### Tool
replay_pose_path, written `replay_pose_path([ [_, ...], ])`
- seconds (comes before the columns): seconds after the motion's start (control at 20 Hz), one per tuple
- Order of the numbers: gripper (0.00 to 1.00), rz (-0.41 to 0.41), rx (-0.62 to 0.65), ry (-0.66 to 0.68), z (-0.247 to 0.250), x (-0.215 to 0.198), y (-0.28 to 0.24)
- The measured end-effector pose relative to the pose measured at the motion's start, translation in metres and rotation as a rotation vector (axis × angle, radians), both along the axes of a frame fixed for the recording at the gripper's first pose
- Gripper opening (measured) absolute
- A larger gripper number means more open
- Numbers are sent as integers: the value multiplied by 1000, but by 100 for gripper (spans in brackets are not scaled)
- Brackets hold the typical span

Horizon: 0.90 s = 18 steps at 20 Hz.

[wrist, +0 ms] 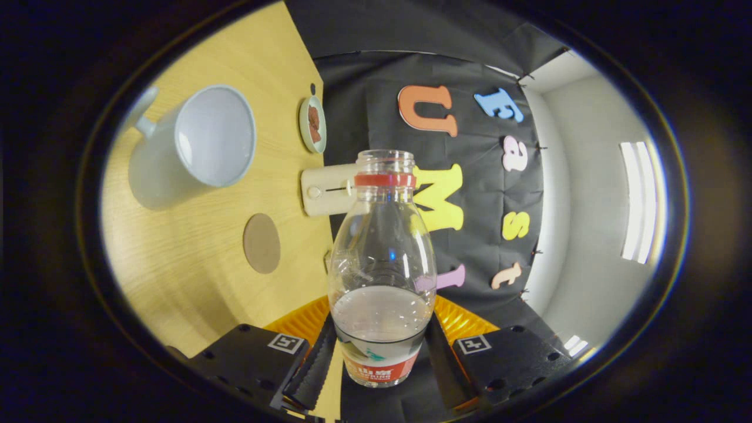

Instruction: Take the bottle from table, then pour the juice into the cup, finally place the bottle on the coaster

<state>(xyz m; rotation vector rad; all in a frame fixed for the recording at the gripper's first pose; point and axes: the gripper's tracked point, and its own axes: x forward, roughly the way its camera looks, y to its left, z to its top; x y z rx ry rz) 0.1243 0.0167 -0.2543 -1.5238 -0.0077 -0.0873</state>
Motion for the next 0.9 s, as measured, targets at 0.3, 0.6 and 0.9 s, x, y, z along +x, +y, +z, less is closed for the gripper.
replay_pose_path([
  [0.3, 80, 27, -104, -14, -2, -7, 8],
  [0.6, 79, 32, -226, -27, -2, -12, 11],
  [0.9, 80, 25, -247, -33, 1, -15, 9],
])
